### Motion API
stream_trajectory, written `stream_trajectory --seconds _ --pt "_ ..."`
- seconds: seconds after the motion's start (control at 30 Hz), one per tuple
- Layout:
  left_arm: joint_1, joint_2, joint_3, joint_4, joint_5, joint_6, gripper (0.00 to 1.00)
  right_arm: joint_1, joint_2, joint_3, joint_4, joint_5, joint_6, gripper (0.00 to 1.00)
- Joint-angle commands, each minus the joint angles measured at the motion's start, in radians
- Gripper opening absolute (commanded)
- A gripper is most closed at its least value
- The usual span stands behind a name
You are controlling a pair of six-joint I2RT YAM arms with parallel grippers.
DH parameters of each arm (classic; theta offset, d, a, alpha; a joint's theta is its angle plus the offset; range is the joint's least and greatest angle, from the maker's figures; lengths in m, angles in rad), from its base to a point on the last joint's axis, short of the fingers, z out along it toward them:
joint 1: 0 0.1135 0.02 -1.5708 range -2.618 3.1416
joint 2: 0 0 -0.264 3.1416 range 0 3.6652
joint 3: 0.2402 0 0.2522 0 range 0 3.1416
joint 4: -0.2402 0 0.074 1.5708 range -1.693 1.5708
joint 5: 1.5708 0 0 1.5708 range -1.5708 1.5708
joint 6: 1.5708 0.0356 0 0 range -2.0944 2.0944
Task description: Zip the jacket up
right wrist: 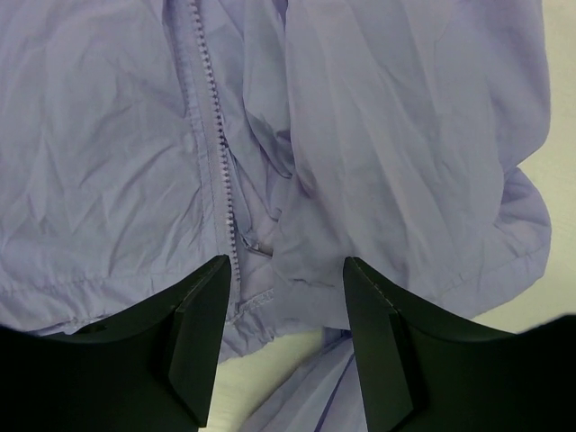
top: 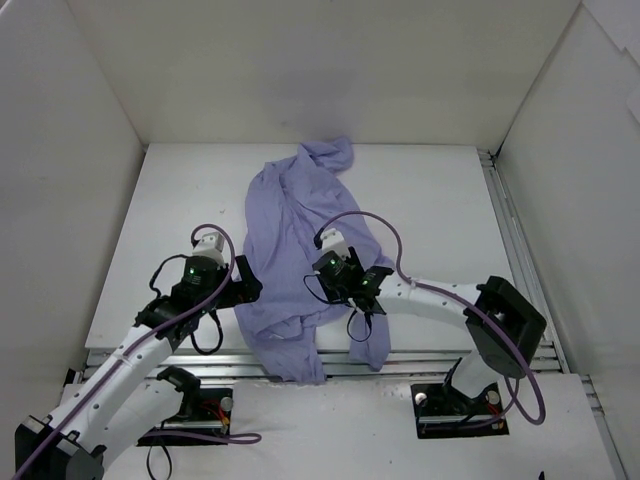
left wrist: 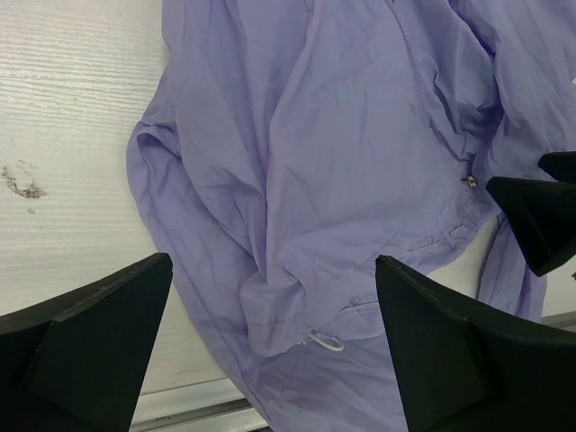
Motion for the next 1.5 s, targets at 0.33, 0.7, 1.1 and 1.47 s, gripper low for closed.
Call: stream_trajectory --seconds 0.33,0.7,1.1,1.47 --pt "-0.016 0.036 0.047 0.024 0.006 -0.017 0.92 -0.059 0.166 0.101 0.004 0.024 0.007 0.16" --pt "-0.016 0.039 0.039 0.038 0.02 -0.023 0.93 -0.097 -0.098 0.144 0.019 -0.319 -0.088 0.0" --pt "-0.025 0.024 0.028 0.053 0.043 -0.026 0.93 -0.225 -0.092 -0.145 0.177 -0.427 0.027 0.09" --pt "-0.025 0.027 0.022 0.058 0.065 -0.033 0.93 -0.222 -0.091 -0.093 0.03 -0.223 0.047 0.27"
